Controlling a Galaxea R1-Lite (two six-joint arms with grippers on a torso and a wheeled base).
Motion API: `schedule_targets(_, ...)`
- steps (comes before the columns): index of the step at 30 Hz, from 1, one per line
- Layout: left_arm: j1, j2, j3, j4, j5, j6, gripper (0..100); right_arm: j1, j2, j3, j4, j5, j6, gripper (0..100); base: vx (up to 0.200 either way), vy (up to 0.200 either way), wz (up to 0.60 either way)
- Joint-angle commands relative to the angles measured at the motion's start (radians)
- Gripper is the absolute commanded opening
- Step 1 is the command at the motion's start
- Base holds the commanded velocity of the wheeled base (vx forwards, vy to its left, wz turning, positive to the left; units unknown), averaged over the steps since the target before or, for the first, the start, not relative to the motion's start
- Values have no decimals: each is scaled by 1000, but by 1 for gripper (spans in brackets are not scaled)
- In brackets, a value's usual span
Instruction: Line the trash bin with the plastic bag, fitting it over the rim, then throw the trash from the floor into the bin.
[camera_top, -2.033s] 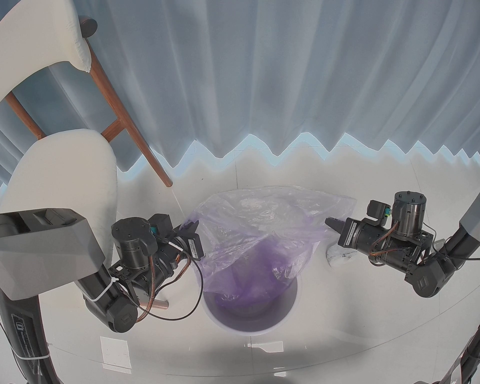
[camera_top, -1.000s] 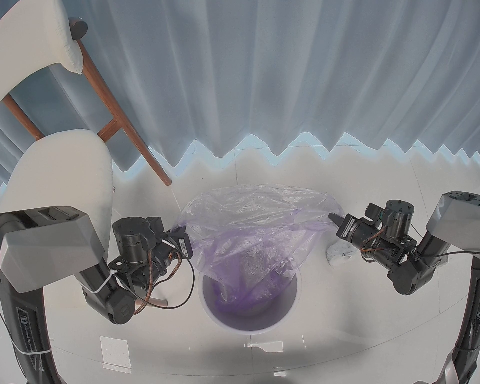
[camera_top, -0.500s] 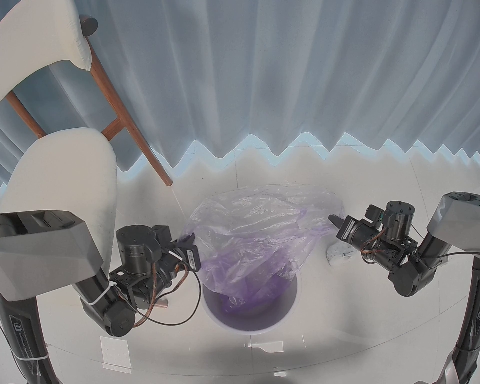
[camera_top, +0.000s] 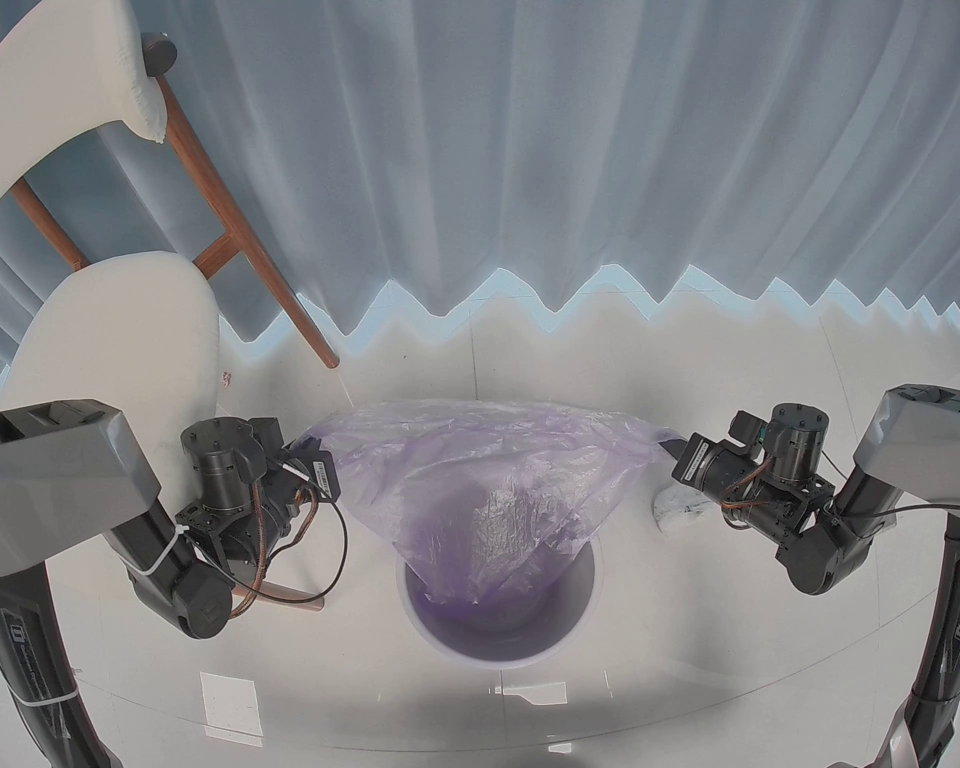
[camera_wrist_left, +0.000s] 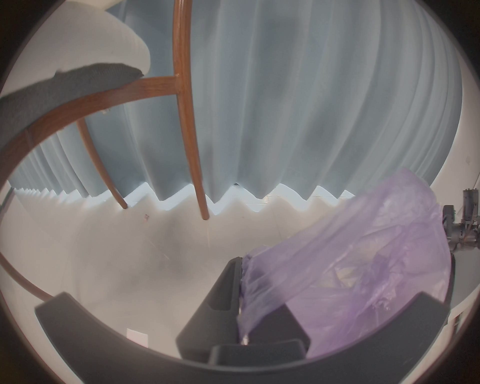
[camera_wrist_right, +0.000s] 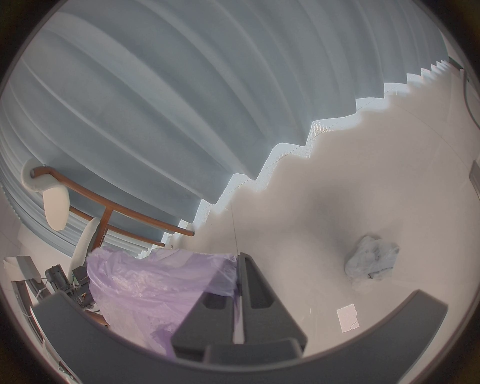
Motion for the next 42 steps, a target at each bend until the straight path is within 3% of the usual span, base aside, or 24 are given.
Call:
schedule_targets(1, 10, -32, 9, 1, 16, 13, 0, 1, 0, 2, 0, 0, 0, 0, 0, 0, 0)
schedule_targets(7, -24, -32, 14, 0, 18, 10, 0, 1, 0, 0, 0, 0, -1, 0, 0, 0, 0)
schedule_targets(8, -92, -12, 25, -9, 18, -4, 0, -3, -3, 0, 0, 0, -3, 0, 0, 0, 0)
schedule_targets(13, -161, 18, 38, -8, 18, -54, 0, -18, -26, 2, 10, 0, -24, 0, 0, 0, 0)
schedule_targets(23, -167, 143, 6, -12, 16, -94, 0, -62, -38, -18, 136, 8, -32, 0, 0, 0, 0)
schedule_targets(42, -105, 179, -52, 14, 19, -140, 0, -58, 120, -52, 116, 2, -58, 0, 0, 0, 0)
